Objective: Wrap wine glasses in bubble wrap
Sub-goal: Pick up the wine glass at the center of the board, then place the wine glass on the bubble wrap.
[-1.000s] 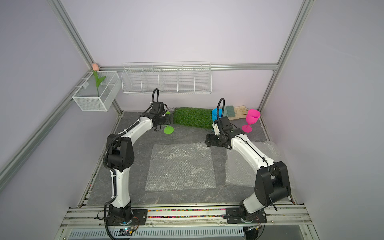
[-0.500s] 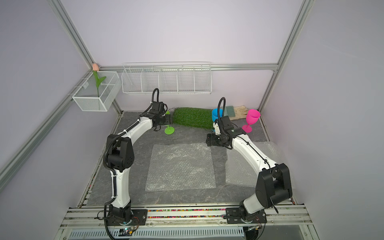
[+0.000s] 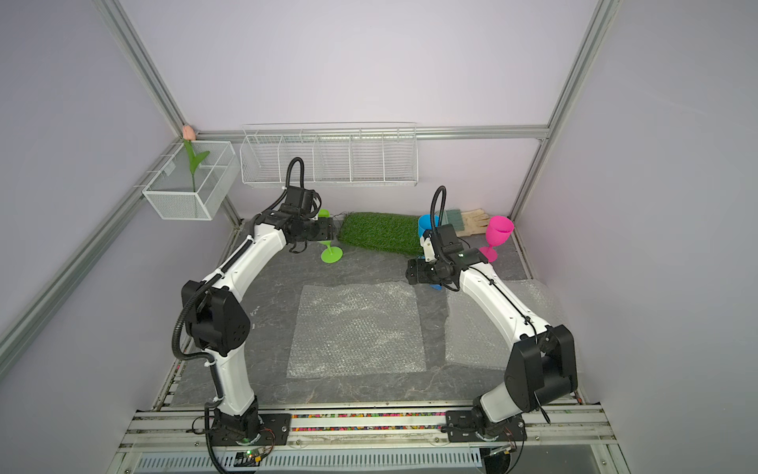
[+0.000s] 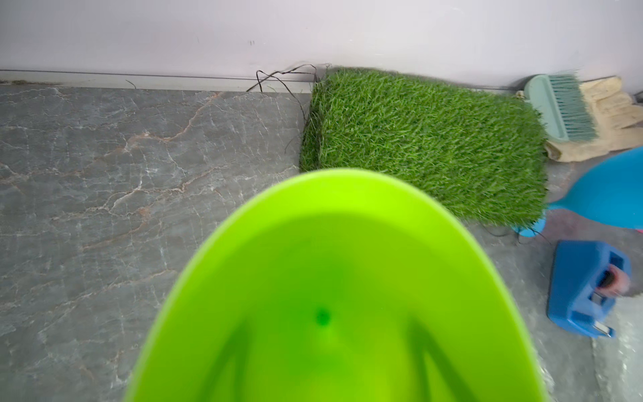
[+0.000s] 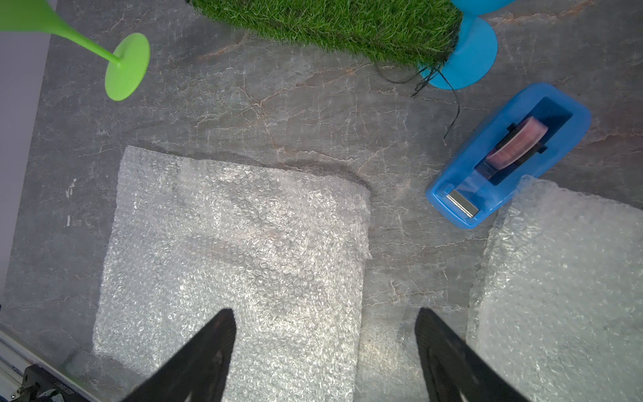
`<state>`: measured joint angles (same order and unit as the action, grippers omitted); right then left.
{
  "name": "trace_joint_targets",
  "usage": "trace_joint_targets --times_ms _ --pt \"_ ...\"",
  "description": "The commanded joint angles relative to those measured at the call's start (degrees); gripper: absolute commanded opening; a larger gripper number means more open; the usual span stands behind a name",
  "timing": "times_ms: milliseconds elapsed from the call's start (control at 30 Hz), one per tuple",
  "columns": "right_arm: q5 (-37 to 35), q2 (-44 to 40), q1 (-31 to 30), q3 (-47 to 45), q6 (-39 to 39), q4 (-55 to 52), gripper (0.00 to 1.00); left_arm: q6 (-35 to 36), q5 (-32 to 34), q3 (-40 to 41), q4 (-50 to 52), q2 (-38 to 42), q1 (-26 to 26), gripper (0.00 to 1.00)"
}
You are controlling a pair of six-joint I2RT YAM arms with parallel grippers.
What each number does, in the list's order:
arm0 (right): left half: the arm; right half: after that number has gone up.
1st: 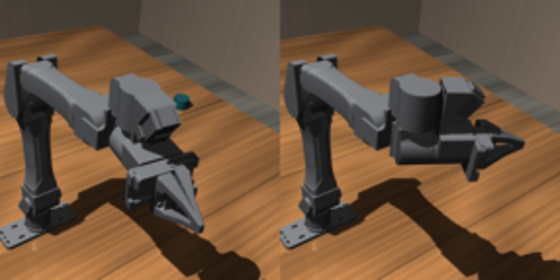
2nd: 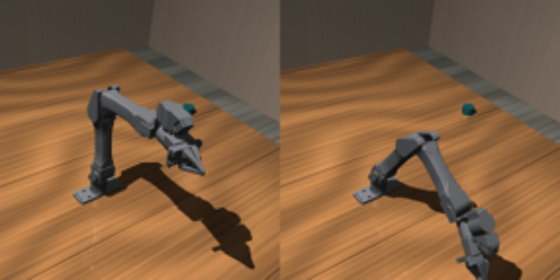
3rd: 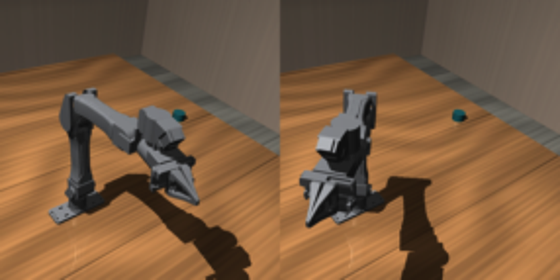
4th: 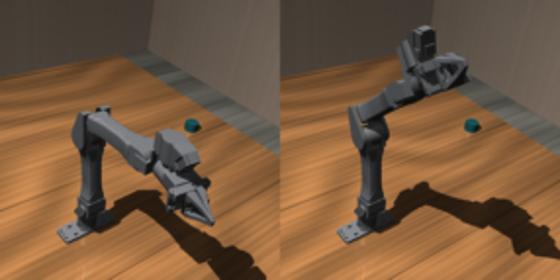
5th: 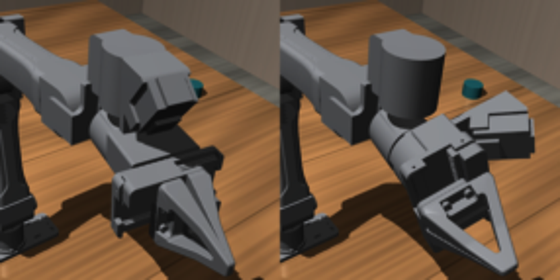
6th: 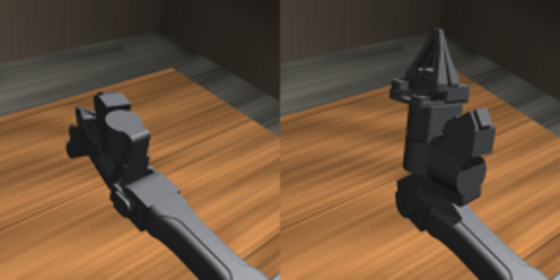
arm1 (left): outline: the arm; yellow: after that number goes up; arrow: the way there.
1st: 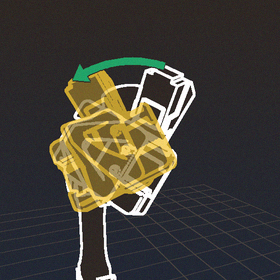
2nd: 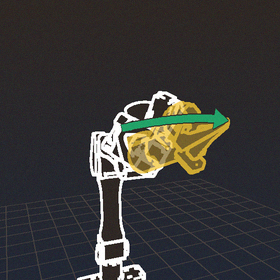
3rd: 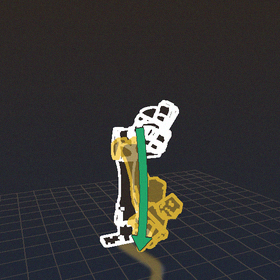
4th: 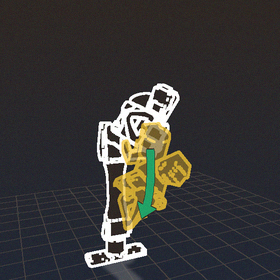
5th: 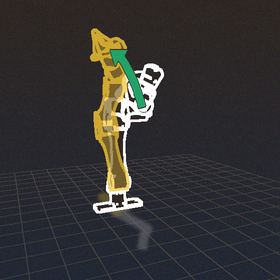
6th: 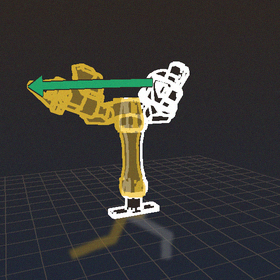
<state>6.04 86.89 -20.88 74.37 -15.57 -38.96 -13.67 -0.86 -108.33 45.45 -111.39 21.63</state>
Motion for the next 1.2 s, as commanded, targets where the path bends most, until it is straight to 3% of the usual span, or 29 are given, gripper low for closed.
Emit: trace_joint_targets --times_ms 0,367,933,1167 --pt "0.86 -0.75 -0.14 1.01 0.9 -0.89 0.84 -0.46 -2.42 -0.74 8.89 3.44 0.47 0.75" --pt "1.05 -2.3 -0.2 0.13 0.75 -1.12 0.84 -2.09 -4.45 3.51 25.65 11.74 1.57 0.73" --pt "2.37 -3.65 -1.19 -3.47 -1.4 0.2 0.84 -6.75 -9.38 35.22 34.17 33.54 1.63 0.7" --pt "2.75 -3.22 -1.71 -4.67 -1.96 1.48 0.84 -7.77 -11.41 40.1 34.18 33.99 1.59 0.67"
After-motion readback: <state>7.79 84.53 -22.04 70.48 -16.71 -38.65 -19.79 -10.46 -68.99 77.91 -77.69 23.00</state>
